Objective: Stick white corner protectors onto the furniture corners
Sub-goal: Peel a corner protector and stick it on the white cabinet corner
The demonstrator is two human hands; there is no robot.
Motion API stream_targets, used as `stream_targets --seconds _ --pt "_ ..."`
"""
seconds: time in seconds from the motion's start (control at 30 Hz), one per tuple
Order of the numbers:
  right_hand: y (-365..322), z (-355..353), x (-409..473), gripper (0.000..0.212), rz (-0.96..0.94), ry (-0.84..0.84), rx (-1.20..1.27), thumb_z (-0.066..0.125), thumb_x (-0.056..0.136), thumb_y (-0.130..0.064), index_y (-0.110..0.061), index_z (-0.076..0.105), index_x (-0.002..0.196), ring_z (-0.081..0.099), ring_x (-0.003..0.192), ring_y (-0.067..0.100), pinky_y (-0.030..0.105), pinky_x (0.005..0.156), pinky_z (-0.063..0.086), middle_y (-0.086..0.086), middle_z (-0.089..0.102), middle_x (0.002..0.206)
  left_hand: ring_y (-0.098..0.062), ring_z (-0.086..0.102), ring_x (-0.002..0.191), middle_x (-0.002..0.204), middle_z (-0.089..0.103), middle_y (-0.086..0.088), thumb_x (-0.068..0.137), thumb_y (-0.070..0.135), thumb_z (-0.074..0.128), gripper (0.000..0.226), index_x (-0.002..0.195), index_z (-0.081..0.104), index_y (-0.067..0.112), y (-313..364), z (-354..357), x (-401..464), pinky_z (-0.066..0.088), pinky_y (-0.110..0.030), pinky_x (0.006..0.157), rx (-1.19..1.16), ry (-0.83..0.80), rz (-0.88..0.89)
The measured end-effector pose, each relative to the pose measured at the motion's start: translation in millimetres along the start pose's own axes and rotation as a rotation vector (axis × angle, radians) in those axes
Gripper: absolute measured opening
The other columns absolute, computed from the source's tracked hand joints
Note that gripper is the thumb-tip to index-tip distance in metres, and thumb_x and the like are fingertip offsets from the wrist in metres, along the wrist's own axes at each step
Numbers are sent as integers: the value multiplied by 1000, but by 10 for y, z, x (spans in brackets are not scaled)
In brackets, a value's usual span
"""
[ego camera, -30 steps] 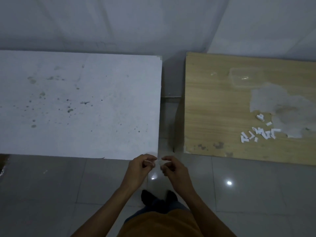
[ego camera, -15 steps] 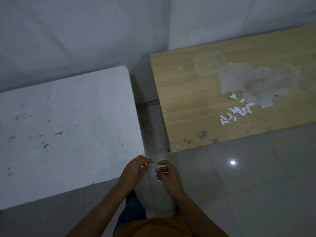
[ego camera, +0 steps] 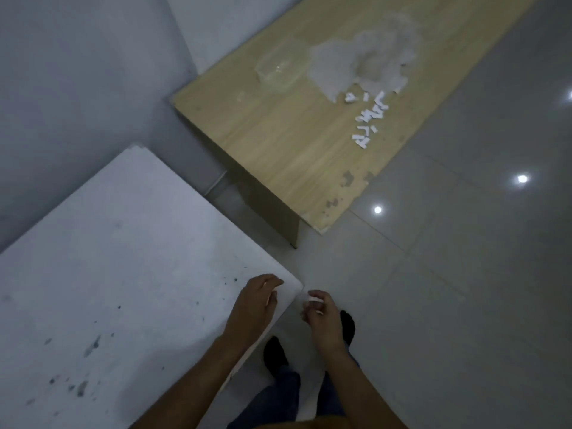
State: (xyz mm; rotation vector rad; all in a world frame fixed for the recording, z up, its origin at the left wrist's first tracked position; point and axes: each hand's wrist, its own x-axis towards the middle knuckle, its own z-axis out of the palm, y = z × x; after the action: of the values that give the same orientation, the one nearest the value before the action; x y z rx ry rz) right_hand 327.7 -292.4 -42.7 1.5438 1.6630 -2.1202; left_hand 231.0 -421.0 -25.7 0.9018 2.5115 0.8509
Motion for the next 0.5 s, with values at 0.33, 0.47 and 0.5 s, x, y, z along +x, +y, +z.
stream_targets --seconds 0.33,0.47,0.5 --pt "84 333 -6 16 -28 186 284 54 96 -5 -12 59 109 62 77 14 18 72 56 4 65 89 -28 56 122 132 59 -14 88 13 59 42 129 56 4 -332 124 102 42 -47 105 243 -126 317" --pt "51 375 69 17 -35 237 301 53 96 -4 -15 59 108 61 81 19 28 77 55 10 66 93 -24 54 125 135 57 -9 91 19 49 44 133 53 9 -334 188 205 36 -45 107 281 -144 364" --pt "56 383 83 17 -36 238 296 53 96 -4 -15 59 108 61 81 20 29 78 54 11 67 93 -23 53 126 136 57 -7 92 20 45 44 134 52 9 -326 202 231 35 -44 108 288 -154 371"
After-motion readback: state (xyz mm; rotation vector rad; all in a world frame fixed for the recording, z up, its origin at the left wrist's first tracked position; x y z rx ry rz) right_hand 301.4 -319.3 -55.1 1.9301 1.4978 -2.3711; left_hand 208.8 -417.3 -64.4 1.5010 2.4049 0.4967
